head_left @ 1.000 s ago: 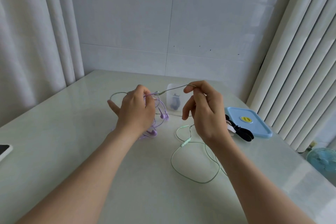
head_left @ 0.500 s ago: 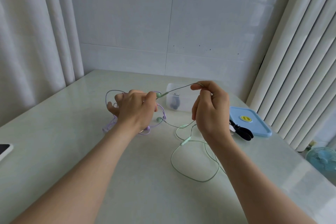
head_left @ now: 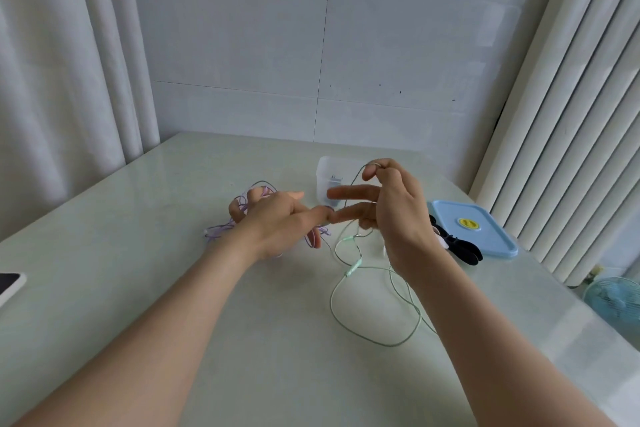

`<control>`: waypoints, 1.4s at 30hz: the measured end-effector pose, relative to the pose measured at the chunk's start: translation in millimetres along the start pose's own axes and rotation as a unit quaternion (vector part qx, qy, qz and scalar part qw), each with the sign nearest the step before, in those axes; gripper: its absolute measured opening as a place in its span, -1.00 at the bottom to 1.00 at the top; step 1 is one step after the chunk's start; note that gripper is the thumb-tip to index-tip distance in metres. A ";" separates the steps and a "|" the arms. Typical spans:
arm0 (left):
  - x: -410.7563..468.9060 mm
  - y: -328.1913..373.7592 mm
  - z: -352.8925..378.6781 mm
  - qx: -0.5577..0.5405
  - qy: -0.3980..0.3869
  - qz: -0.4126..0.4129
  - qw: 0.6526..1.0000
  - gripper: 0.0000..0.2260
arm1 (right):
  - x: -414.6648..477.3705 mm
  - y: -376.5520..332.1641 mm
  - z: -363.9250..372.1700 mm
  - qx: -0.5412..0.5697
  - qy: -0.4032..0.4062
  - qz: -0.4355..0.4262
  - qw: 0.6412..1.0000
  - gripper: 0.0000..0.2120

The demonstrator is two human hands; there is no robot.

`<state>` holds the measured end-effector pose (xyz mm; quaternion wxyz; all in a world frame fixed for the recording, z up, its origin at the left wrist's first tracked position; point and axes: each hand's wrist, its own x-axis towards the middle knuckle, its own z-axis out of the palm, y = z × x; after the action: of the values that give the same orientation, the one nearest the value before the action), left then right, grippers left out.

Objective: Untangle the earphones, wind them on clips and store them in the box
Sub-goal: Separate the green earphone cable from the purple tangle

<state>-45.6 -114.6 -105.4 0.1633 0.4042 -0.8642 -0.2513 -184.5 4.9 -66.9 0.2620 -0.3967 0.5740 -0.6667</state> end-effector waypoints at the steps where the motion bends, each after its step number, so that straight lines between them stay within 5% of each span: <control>1: -0.2 0.3 -0.5 -0.009 -0.001 -0.010 1.000 -0.52 | -0.2 0.0 0.3 0.016 -0.019 0.022 0.999 -0.78; 7: 2.0 3.0 -1.3 -0.027 0.018 -0.038 0.999 -0.53 | 1.5 2.1 -0.4 0.031 -0.094 0.074 0.992 -0.77; 10: 7.2 -2.9 3.8 -0.019 0.075 -0.049 0.996 -0.69 | -1.0 -0.5 -0.6 0.070 -0.131 0.069 0.987 -0.77; 13: 9.6 -11.1 7.2 0.067 0.111 -0.063 0.990 -0.86 | -0.3 -2.1 -1.1 0.099 -0.072 0.030 0.992 -0.71; 19: 10.0 -22.2 12.5 0.231 0.175 -0.085 0.953 -0.72 | 1.0 -5.4 -2.6 0.053 0.078 -0.071 0.993 -0.69; 24: 8.3 -24.1 3.8 0.291 0.266 -0.092 0.914 -0.68 | 7.8 5.5 0.1 -0.068 0.079 -0.080 0.991 -0.75; 28: 4.5 -13.2 -4.3 0.312 0.261 -0.108 0.907 -0.46 | 9.4 19.8 0.1 -0.228 0.033 -0.035 0.972 -0.71; 32: 3.7 -8.4 -8.9 0.275 0.226 -0.020 0.934 -0.53 | 10.5 26.2 -0.9 -0.385 0.032 -0.014 0.922 -0.61; 38: -5.3 5.7 -2.9 0.215 -0.007 0.114 0.970 -0.41 | 14.6 33.3 -5.1 -0.475 0.041 0.046 0.878 -0.56; 42: -9.5 11.3 -1.7 0.194 -0.016 0.115 0.974 -0.62 | 11.0 26.8 -8.1 -0.466 0.065 0.028 0.882 -0.71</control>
<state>-45.8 -101.6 -98.3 0.0955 0.3221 -0.9397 -0.0647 -200.1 -4.9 -90.8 0.0274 -0.4128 0.8447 -0.3395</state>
